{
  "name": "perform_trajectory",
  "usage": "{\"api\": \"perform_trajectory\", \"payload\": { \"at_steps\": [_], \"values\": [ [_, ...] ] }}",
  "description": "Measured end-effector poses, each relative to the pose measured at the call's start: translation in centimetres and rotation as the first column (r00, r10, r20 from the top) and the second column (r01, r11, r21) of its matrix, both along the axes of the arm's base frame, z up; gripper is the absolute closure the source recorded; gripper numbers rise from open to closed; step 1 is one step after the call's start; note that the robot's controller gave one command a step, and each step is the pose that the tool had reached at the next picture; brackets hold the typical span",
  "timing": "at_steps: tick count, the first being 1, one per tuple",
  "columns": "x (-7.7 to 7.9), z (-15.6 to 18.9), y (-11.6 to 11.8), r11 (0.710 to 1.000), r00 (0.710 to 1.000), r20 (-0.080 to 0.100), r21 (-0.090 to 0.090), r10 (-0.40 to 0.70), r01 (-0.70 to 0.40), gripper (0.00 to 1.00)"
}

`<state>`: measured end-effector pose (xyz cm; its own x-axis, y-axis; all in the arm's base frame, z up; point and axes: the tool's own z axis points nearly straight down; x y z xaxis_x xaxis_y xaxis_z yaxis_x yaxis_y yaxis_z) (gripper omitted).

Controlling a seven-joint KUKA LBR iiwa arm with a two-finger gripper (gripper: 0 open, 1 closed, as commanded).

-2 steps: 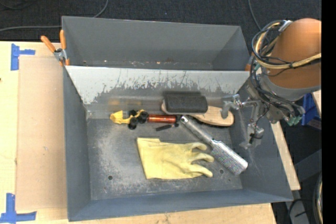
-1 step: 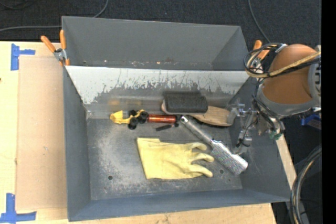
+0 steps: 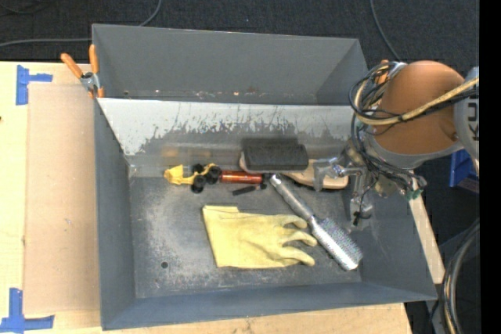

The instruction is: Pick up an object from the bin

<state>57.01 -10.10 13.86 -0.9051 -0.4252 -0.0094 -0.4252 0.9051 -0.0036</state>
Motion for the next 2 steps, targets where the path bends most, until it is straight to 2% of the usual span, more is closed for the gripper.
{"api": "perform_trajectory", "payload": {
  "at_steps": [1, 2],
  "values": [
    [-1.1, -1.3, -0.5, 1.000, 1.000, 0.002, 0.000, 0.015, -0.015, 0.00],
    [0.7, 2.1, -2.2, 0.995, 0.995, 0.000, 0.002, -0.103, 0.103, 0.00]
  ]
}}
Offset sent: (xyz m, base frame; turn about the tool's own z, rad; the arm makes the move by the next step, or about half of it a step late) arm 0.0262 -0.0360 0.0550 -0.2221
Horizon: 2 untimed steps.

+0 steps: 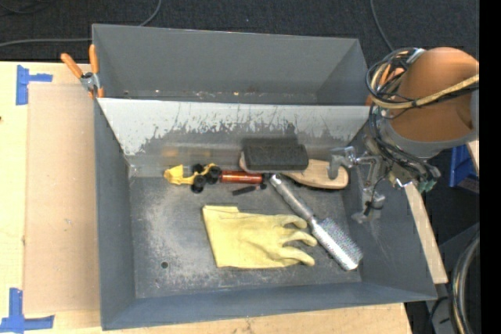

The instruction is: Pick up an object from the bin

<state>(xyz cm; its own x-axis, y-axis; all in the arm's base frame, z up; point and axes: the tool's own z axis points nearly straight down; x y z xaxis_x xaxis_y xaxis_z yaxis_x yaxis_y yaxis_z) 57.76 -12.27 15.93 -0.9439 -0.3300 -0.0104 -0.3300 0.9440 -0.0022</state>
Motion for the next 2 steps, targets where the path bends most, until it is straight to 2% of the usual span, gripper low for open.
{"api": "perform_trajectory", "payload": {
  "at_steps": [1, 2],
  "values": [
    [-4.6, -6.2, 4.6, 0.992, 0.992, -0.011, 0.003, 0.126, -0.126, 0.00],
    [-0.4, -7.0, 3.5, 0.993, 0.993, 0.004, 0.003, 0.114, -0.114, 0.00]
  ]
}}
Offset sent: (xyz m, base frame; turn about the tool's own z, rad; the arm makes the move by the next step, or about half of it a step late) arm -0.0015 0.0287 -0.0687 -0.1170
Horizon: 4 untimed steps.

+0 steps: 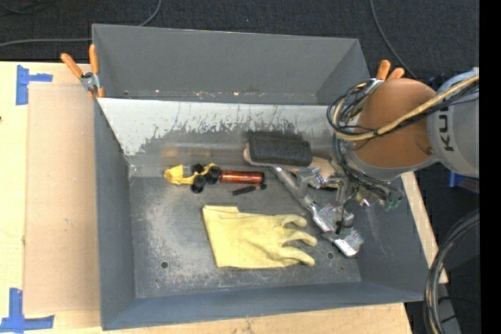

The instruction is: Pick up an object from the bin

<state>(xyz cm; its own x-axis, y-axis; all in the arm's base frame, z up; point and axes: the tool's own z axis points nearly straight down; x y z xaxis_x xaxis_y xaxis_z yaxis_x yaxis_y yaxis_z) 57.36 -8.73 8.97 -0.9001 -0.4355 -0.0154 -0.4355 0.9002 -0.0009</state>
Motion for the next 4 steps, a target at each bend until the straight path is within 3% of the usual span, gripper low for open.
{"api": "perform_trajectory", "payload": {
  "at_steps": [1, 2, 3, 4],
  "values": [
    [-4.5, -2.2, 2.3, 1.000, 1.000, -0.029, 0.002, -0.011, 0.011, 0.00],
    [-5.5, -2.1, -3.1, 0.986, 0.986, -0.010, 0.006, -0.168, 0.168, 0.00],
    [-8.8, -1.0, 7.7, 0.989, 0.988, -0.028, 0.002, -0.151, 0.151, 1.00],
    [-8.8, -1.0, 7.7, 0.989, 0.988, -0.028, 0.002, -0.149, 0.149, 1.00]
  ]
}}
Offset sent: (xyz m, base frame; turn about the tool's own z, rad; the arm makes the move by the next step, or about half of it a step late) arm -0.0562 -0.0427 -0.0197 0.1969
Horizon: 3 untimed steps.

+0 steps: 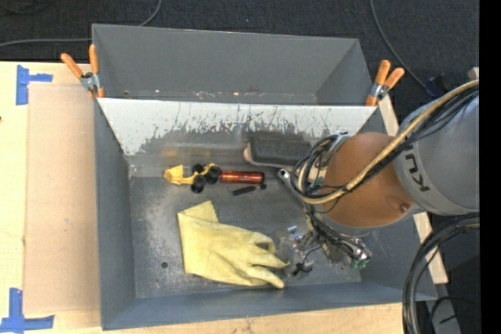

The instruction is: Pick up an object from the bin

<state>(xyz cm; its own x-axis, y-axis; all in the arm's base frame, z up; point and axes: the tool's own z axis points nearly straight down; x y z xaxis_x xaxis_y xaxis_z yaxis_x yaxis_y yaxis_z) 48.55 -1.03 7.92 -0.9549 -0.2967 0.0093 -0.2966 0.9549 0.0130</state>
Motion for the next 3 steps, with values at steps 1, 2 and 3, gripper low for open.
{"api": "perform_trajectory", "payload": {
  "at_steps": [1, 2, 3],
  "values": [
    [-1.0, -1.0, 2.3, 1.000, 1.000, -0.004, 0.001, -0.006, 0.006, 1.00],
    [0.1, -1.0, 5.2, 1.000, 1.000, 0.000, -0.001, -0.005, 0.005, 1.00],
    [1.1, -0.9, 7.8, 1.000, 1.000, -0.004, 0.000, 0.008, -0.008, 1.00]
  ]
}}
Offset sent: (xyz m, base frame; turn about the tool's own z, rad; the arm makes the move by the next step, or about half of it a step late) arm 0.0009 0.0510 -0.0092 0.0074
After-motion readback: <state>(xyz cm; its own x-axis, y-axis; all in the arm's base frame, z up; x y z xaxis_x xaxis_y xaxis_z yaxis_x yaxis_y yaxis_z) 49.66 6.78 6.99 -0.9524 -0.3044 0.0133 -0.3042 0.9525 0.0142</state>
